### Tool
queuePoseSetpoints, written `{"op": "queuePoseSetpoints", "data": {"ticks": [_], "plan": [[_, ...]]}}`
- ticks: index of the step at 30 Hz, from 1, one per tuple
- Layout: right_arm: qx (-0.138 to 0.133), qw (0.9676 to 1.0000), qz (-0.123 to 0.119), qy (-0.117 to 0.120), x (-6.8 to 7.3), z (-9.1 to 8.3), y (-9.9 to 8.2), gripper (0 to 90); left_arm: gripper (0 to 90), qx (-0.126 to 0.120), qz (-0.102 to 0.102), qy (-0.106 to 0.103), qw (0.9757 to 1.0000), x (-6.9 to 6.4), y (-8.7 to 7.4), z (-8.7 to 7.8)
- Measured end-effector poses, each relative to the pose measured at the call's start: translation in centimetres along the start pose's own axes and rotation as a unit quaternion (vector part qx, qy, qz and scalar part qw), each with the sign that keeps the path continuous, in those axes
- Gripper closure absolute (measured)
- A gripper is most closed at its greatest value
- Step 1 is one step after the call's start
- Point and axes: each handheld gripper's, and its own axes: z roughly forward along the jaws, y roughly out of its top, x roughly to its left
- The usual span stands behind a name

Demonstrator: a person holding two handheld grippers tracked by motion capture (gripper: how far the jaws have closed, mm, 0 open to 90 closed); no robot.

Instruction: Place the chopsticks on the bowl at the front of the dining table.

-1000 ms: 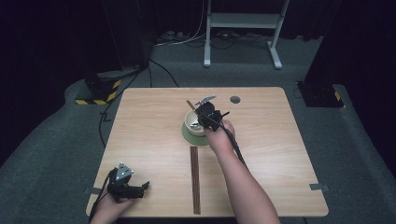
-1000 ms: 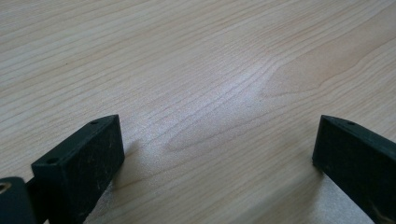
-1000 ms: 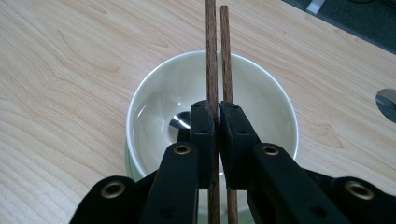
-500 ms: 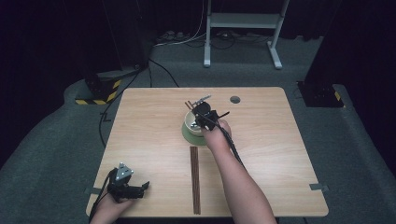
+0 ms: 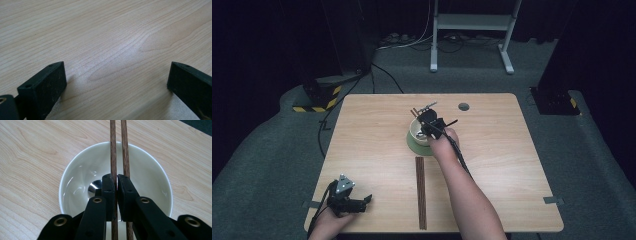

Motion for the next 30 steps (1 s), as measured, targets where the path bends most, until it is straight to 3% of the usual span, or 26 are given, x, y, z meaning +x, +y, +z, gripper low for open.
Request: {"op": "queuePoseSetpoints", "data": {"ticks": [4,6,9,16,20,24,30], "plan": [[0.002,0.9999,0.010,0.001,0.1,0.1,0.1,84.5,2.4,0.000,0.000,0.000,1.0000,0.0,0.0,0.0],[0.001,1.0000,0.000,0.001,0.0,0.1,0.2,84.5,2.6,0.000,0.000,0.000,1.0000,0.0,0.0,0.0],[0.003,1.0000,0.005,-0.003,0.1,0.2,0.3,84.2,2.6,0.000,0.000,0.000,1.0000,0.0,0.0,0.0],[-0.033,0.9993,-0.006,-0.014,-0.1,-0.9,0.7,52.2,2.6,0.000,0.000,0.000,1.0000,0.0,0.0,0.0],[-0.027,0.9996,0.000,-0.010,-0.4,-0.9,0.7,45.6,2.6,-0.006,-0.007,0.000,1.0000,-0.1,0.0,0.1],[-0.008,0.9999,-0.002,-0.006,-0.4,0.0,0.5,45.2,2.6,-0.005,-0.006,0.000,1.0000,-0.1,0.0,0.0],[0.002,0.9999,-0.009,-0.012,-0.2,0.6,0.3,53.1,2.7,0.000,0.000,0.000,1.0000,0.0,0.0,0.0]]}}
